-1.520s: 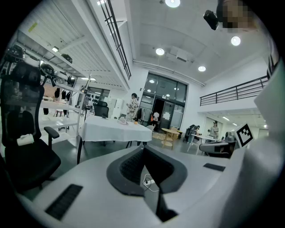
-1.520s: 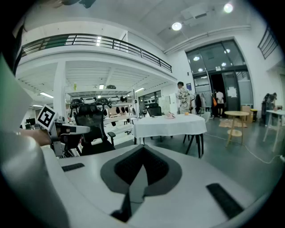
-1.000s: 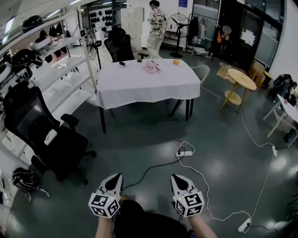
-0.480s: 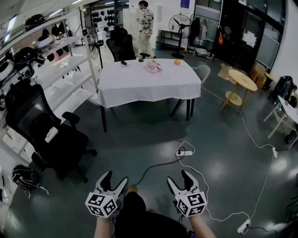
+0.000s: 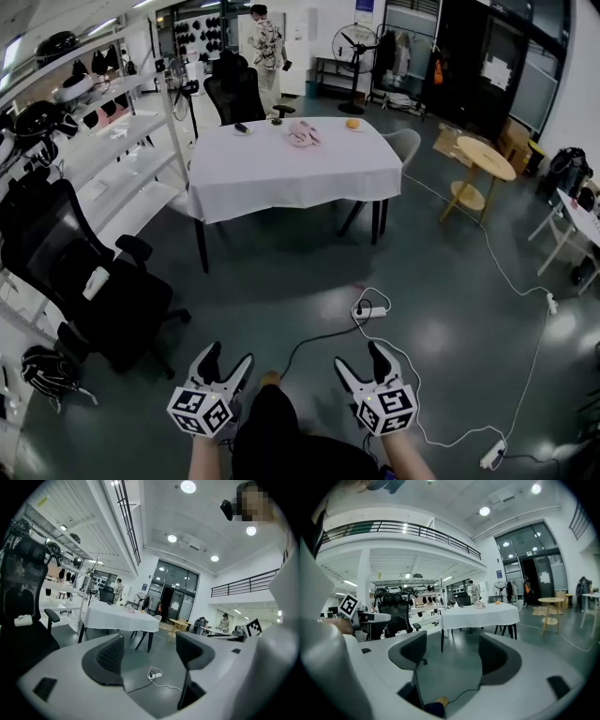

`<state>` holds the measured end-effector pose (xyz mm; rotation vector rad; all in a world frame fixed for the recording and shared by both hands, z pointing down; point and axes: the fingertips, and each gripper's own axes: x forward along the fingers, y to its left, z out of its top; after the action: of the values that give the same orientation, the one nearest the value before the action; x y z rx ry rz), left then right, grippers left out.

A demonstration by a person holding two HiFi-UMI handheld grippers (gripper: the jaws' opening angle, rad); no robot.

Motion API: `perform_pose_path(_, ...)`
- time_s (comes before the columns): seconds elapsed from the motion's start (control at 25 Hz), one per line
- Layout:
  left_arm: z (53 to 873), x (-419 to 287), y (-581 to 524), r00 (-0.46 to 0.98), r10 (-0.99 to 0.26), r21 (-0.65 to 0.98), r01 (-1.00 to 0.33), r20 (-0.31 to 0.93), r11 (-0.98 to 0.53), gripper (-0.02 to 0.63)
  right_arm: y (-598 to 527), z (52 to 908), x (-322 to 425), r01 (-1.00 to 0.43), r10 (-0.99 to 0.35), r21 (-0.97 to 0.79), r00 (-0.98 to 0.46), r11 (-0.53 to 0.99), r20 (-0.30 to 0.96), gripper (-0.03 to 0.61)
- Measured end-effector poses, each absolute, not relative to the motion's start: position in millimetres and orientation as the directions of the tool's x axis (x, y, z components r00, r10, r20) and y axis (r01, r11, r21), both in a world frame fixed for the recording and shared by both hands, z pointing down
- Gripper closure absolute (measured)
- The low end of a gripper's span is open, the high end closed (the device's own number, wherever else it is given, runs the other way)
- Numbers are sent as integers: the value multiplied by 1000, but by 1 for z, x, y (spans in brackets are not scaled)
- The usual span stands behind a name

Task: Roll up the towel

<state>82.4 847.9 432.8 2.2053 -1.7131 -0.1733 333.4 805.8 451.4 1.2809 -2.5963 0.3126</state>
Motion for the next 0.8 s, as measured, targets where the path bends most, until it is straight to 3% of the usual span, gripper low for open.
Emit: perform_pose_path(0.8, 398, 23, 639, 351, -934, 308, -898, 71, -315, 252, 620, 425, 280, -845, -800, -55, -522, 531, 296, 221)
